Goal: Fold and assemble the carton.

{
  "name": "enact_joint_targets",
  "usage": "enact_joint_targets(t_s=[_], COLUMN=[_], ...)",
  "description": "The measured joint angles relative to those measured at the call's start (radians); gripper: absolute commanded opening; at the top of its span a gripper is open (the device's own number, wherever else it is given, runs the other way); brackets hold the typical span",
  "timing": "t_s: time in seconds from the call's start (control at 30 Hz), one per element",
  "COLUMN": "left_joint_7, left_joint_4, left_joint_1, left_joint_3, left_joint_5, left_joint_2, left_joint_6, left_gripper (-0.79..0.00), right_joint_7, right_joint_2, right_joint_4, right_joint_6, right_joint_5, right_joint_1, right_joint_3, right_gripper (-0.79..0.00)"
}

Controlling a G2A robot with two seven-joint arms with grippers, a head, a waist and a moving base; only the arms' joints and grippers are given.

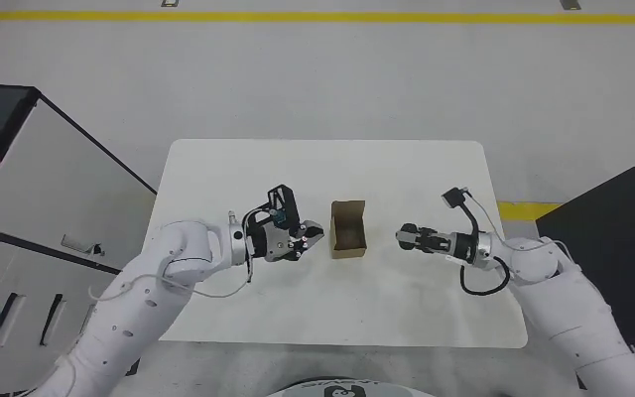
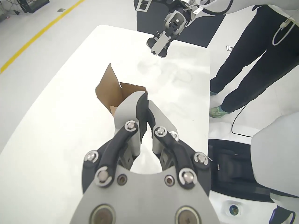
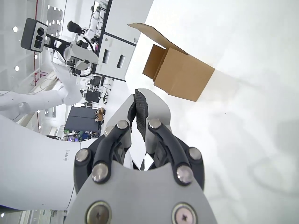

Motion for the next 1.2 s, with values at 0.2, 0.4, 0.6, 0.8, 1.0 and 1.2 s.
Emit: enact_joint_targets(t_s=[0.2,0.4,0.6,0.8,1.0,1.2], left_joint_7=[0.002,0.002,0.002,0.005,0.093,0.191], left_joint_4=[0.020,0.019,0.019,0.020,0.072,0.148], left_joint_1=[-0.026,-0.026,-0.026,-0.024,-0.007,-0.015], left_joint_3=[0.026,0.026,0.026,0.026,0.040,0.081], left_joint_5=[0.009,0.008,0.008,0.006,0.030,0.094], left_joint_2=[-0.007,-0.007,-0.007,-0.008,-0.014,-0.027], left_joint_6=[0.032,0.031,0.031,0.034,0.045,0.029], left_gripper=[-0.785,-0.785,-0.785,-0.785,-0.785,-0.785], right_joint_7=[0.003,0.003,0.003,0.000,-0.066,-0.122], right_joint_2=[-0.001,-0.001,-0.001,-0.001,-0.017,-0.048], right_joint_4=[0.003,0.003,0.003,0.001,-0.022,0.020], right_joint_6=[-0.003,-0.003,-0.003,-0.003,-0.017,0.000], right_joint_5=[0.005,0.005,0.005,0.004,-0.057,-0.128], right_joint_1=[0.002,0.002,0.002,0.002,0.029,0.115], right_joint_3=[-0.002,-0.002,-0.002,-0.003,-0.044,-0.129], right_gripper=[-0.785,-0.785,-0.785,-0.785,-0.785,-0.785])
